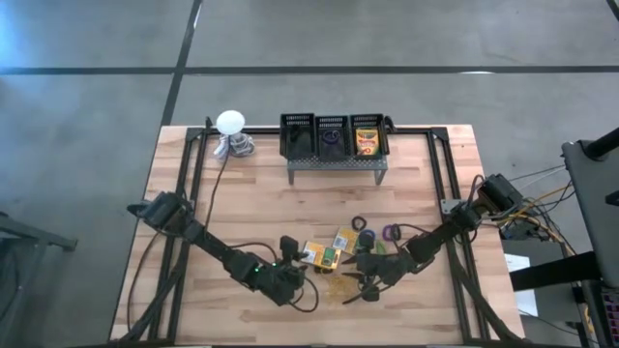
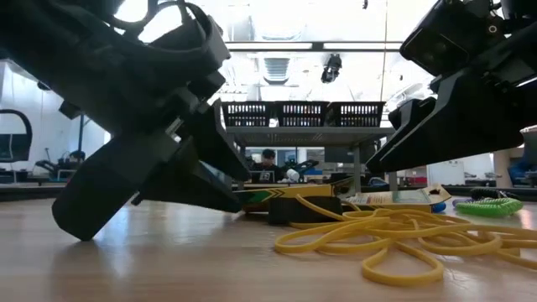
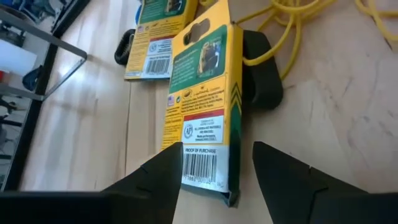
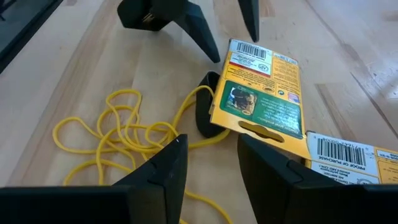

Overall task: Pick & Place Office Desk Supplies
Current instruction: Put the yellow crayon box into the right black bin on the shelf

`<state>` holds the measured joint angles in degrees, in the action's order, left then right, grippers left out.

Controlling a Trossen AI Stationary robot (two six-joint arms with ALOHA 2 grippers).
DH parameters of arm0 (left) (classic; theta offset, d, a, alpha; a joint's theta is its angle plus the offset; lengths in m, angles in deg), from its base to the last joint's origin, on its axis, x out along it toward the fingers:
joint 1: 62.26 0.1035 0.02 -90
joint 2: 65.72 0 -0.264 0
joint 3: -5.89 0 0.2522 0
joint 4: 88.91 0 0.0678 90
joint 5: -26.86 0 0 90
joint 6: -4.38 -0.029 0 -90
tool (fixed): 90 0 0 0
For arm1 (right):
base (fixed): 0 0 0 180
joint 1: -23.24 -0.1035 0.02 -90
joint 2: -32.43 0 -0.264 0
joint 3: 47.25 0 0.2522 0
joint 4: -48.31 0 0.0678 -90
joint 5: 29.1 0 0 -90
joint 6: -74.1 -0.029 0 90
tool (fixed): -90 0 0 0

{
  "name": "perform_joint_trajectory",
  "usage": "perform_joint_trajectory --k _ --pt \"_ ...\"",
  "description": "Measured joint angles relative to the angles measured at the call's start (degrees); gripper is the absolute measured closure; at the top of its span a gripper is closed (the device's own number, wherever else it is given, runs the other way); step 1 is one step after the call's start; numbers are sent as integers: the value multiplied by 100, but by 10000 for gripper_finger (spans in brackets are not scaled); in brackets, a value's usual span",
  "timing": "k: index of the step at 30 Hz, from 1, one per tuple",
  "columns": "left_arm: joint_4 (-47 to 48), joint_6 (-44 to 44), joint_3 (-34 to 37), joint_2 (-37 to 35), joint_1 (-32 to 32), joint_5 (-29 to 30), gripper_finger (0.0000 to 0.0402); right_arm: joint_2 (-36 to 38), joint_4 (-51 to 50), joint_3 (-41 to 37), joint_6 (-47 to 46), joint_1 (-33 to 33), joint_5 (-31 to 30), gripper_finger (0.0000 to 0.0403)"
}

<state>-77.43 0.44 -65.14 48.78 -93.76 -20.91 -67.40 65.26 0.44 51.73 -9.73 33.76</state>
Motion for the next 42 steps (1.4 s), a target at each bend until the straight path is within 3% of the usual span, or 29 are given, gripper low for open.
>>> perform_joint_trajectory --k 4,18,23,30,34,38,42 --pt "-60 -33 2 4 0 221 202 0 1 0 -2 0 1 271" --pt "-222 9 24 88 422 -233 212 0 1 2 -14 3 2 279" --pt "-243 59 22 116 472 -185 258 0 0 2 -13 2 2 280" --pt "-220 414 17 119 472 215 374 0 -1 2 -13 0 4 280" --pt "-161 559 30 7 444 627 377 0 6 5 -13 -2 -32 280" --pt "-136 925 44 -447 312 1100 373 60 -8 28 -2 -170 -716 280" --pt "-510 1233 319 -1051 234 807 374 163 -15 -38 4 -393 -1393 280"
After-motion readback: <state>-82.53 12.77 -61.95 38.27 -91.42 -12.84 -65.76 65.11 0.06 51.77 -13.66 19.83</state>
